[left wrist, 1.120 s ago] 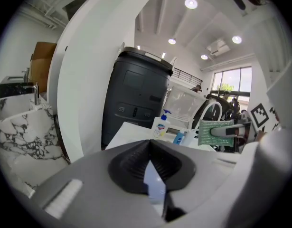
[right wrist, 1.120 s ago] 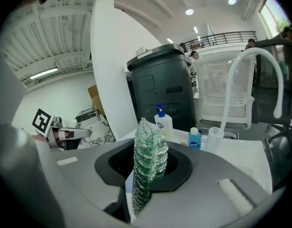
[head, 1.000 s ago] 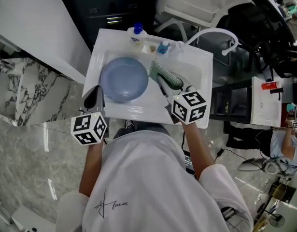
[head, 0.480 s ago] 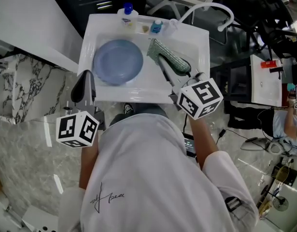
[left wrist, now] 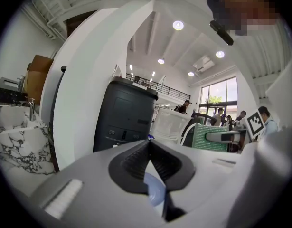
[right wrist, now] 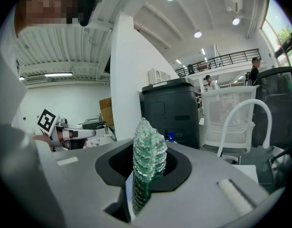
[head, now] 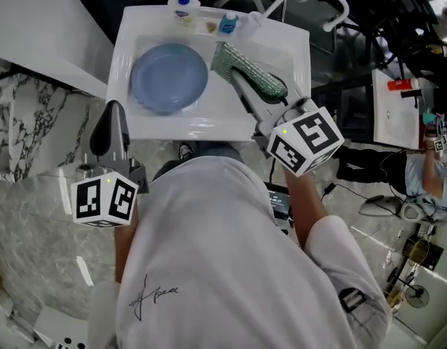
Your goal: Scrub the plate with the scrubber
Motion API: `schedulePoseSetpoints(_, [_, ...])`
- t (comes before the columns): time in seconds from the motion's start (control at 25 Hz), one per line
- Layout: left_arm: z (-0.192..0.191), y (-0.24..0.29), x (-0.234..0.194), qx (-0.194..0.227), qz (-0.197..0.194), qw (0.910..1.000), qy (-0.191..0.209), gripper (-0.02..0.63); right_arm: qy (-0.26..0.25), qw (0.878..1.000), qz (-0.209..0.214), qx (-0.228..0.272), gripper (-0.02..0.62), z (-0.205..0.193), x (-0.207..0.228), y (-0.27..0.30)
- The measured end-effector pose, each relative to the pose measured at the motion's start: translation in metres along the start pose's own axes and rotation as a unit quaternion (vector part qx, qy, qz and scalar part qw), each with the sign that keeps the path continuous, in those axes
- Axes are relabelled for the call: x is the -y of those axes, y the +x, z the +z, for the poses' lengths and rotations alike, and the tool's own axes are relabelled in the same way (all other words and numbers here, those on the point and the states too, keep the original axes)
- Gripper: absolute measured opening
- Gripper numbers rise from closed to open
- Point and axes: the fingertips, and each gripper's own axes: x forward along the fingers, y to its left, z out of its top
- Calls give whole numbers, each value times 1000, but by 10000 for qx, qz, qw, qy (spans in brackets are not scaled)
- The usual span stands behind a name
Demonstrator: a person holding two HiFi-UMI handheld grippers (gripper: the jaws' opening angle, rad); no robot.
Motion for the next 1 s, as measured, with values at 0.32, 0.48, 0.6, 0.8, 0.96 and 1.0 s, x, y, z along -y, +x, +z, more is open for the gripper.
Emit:
schedulePoseSetpoints(0.32, [3,-3,0,19,-4,9999,-107,54,-70,9997,-90,-201,57,-9,-1,-4])
schedulePoseSetpoints(0.48, [1,0,2,-17,-36,9999,-138,54,-60,9997,-109,-219,58,-9,2,-6])
schedulePoseSetpoints(0.6, [2,2,5,-28,-64,9999,-158,55,-47,9997,-123,-225,57,-7,3,-9])
schedulePoseSetpoints(0.8, [1,6,10,-39,-137,9998,-155,54,-17,9996,-136,-242,57,-10,5,-12])
schedulePoseSetpoints(0.96, [-2,6,13,-110,-151,9996,-189,54,-6,9995,-149,-286,57,-12,4,-16])
schedulePoseSetpoints(1.0, [-3,5,14,-132,-152,9996,-199,54,-4,9995,-151,-293,57,-13,4,-17])
